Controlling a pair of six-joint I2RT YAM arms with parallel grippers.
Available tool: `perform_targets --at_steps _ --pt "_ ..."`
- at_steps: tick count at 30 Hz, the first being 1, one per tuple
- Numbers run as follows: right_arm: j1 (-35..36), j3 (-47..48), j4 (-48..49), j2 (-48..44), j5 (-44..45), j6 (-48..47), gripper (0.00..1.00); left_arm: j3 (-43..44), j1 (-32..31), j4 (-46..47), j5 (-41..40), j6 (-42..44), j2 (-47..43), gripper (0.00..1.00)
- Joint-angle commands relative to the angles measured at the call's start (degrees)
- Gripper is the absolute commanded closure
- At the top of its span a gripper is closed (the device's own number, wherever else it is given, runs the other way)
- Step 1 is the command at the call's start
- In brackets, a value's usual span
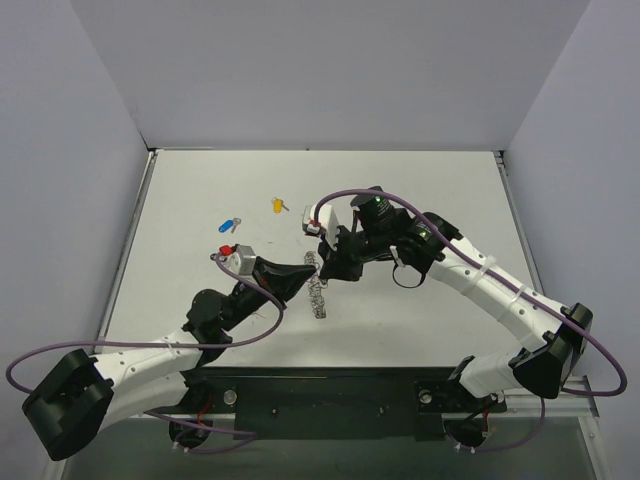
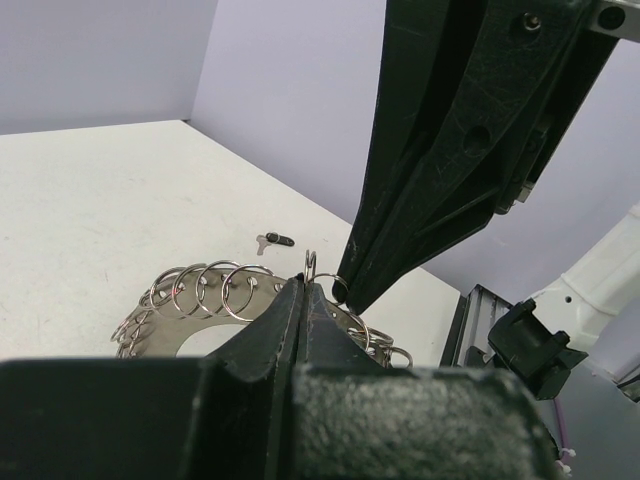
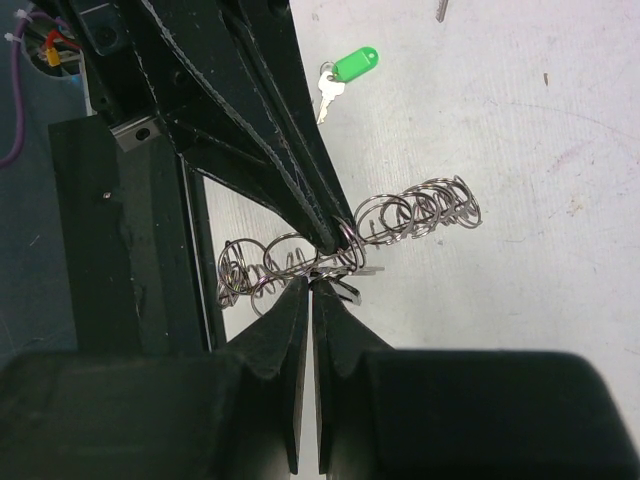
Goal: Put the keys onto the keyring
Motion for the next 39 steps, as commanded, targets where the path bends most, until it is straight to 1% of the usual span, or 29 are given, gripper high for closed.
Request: perform_targets --at_steps 1,18,39 --pt "0.02 -1.28 -2.39 -2.05 -2.22 -0.29 1.0 1.99 1.09 9.98 -1.22 -1.5 0.57 1.0" --pt "-0.95 -1.55 -2.65 -2.23 -5.55 -0.29 1.0 1.73 2.14 11.65 -0.42 -3.08 1.45 1.0" --pt "-3.32 -2.34 -2.57 -3.63 -4.77 -1.08 1.0 0.5 2.23 11.56 1.16 -3.79 0.92 1.0"
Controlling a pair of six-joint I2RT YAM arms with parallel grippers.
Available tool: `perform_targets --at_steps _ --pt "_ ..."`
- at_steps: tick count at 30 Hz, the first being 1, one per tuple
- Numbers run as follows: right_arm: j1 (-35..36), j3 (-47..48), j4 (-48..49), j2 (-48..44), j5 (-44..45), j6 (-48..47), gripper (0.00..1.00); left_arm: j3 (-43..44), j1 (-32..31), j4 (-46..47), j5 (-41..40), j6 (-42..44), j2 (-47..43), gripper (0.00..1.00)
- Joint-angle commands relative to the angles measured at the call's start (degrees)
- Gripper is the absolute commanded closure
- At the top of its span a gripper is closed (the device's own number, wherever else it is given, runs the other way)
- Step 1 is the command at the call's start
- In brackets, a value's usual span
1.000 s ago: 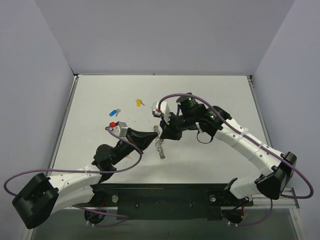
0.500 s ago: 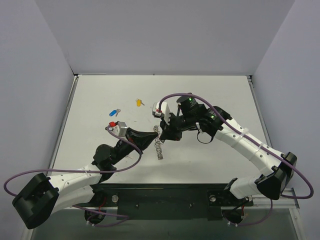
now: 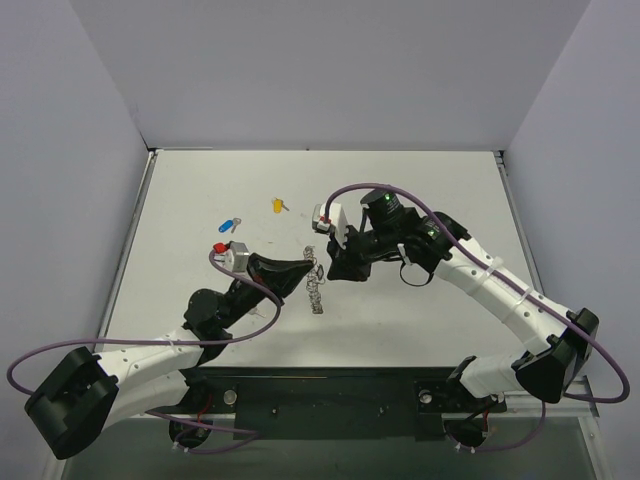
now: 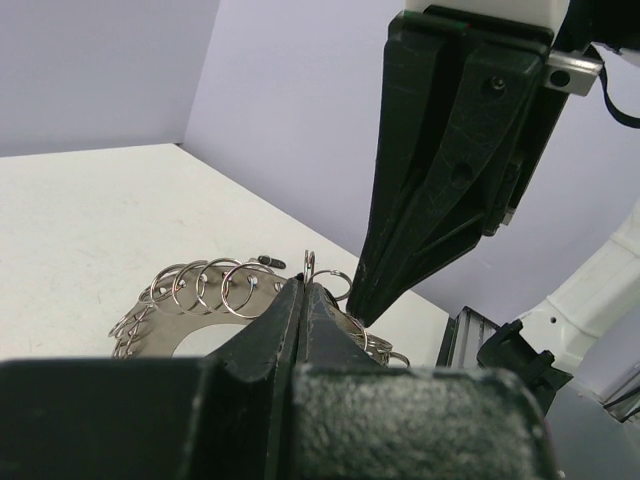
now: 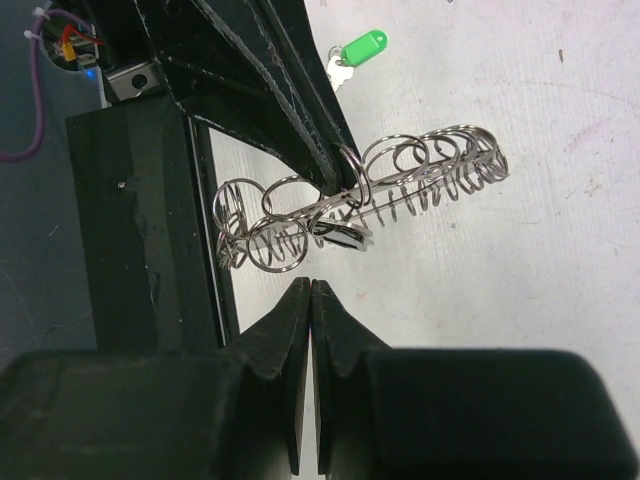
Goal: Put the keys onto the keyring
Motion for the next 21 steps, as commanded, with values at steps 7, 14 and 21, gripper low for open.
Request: perform_targets --at_steps 7,14,21 --pt "-0.24 -0.85 -1.28 -2.28 0.2 -1.28 1.0 0.98 0.42 6.21 0.2 -1.82 -0.32 1.0" --pt "-0.33 -0.94 -0.66 -2.19 1.35 -1.02 0.96 1.33 0.42 5.06 0.99 -2.26 -0.23 1.0" --pt "-0.33 -0.77 -0.22 -1.75 1.0 -0.49 0.89 1.34 0.42 4.89 1.25 -2.44 -0.23 1.0"
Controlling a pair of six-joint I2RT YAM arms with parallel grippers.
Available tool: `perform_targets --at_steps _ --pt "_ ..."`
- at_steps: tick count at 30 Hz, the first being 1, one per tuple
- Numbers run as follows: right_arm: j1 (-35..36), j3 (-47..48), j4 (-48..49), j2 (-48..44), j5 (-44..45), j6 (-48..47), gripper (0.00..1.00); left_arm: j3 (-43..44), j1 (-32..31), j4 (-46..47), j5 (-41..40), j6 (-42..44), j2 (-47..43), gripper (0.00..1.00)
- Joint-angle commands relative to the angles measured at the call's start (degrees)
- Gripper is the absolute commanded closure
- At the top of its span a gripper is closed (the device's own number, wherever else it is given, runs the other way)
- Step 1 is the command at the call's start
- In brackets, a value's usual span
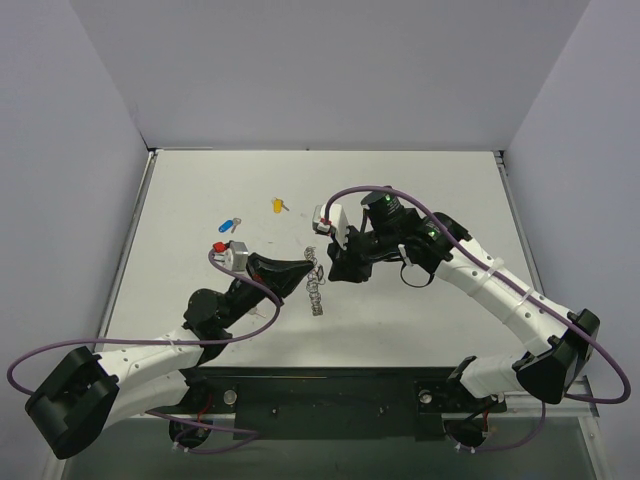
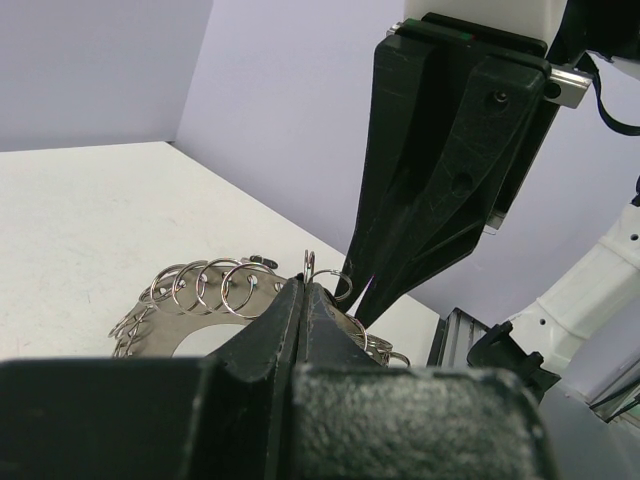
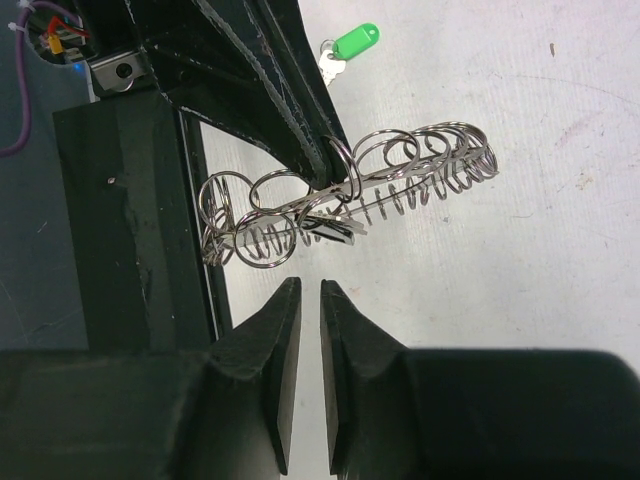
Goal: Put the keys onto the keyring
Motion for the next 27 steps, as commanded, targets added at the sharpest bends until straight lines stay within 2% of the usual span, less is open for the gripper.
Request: perform_targets --at_steps 1,6,15,27 --pt "-0.24 -0.39 0.52 -1.47 -0.58 0.38 0.88 1.34 0.26 3.95 0.84 -0.93 -0.23 1.0" --pt "-0.5 -0.13 0.87 -1.29 -2.33 1.44 0.82 1.25 0.26 3.42 0.93 -0.58 -0.32 1.0" --pt "-2.52 0.05 3.68 -1.29 -8.04 6.44 0.66 1.07 0.17 2.45 2.16 0.56 -0.5 1.0" --pt "-6.48 -1.71 12.47 -1.56 -10.69 15.41 0.64 1.6 0.35 2.19 5.84 2.23 -1.11 1.0"
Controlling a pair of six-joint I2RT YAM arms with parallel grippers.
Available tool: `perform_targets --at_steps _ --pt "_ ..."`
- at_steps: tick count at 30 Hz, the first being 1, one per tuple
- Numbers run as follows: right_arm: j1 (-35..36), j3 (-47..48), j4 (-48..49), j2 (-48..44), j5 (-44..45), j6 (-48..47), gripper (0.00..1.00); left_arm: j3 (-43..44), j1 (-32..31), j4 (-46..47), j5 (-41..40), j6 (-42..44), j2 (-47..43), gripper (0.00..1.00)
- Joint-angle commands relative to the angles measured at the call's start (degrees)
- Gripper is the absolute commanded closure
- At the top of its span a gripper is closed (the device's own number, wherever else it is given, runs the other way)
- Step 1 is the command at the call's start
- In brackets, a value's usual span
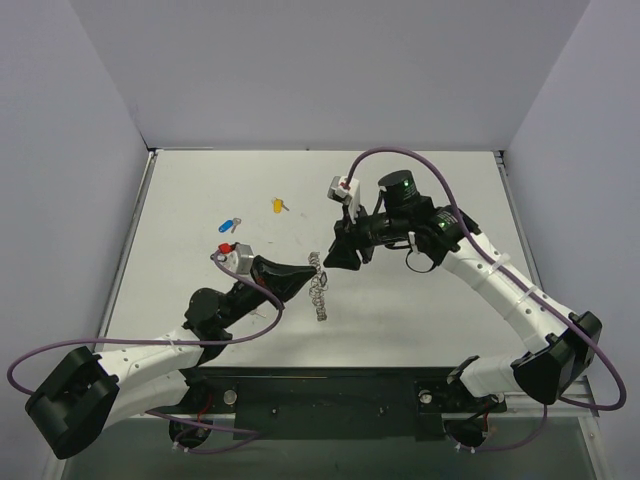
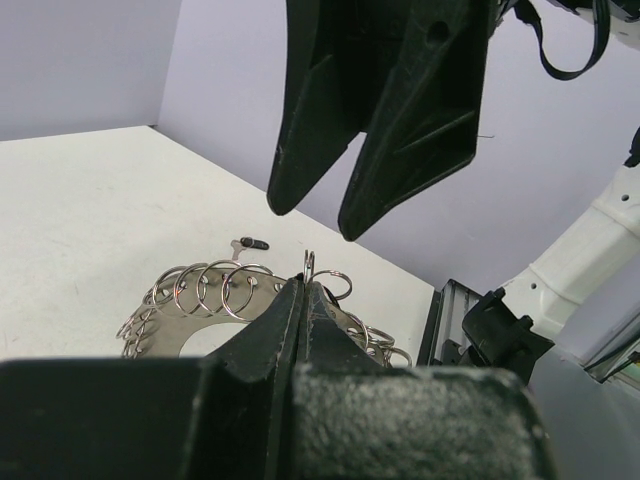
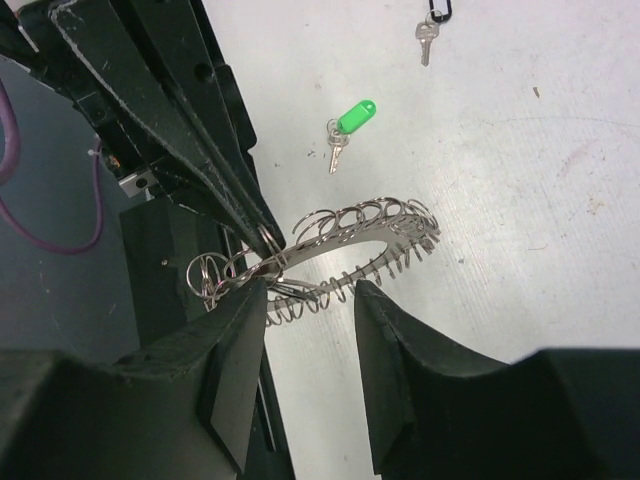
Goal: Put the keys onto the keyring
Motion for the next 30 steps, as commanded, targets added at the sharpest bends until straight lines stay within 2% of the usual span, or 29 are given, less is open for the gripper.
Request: perform_targets --at_steps 1,15,22,30 --pt "-0.31 -2.04 5.82 -1.38 -2.66 4.13 0.64 1.69 0.26 3.78 2.57 0.75 -1.13 1.0" --pt "-0.14 -3.53 9.79 -0.68 -6.71 4.75 0.68 1.34 0.53 4.49 3.98 -0.04 -1.75 1.0" --pt "-0.05 -2.83 10.23 -1.03 -7.59 5.89 0.63 1.42 0.88 2.91 3.28 0.48 -1.75 1.0" --pt "0.74 -2.92 8.3 -1.64 -1.8 6.43 0.55 1.51 1.23 1.59 1.96 1.01 -1.57 1.0"
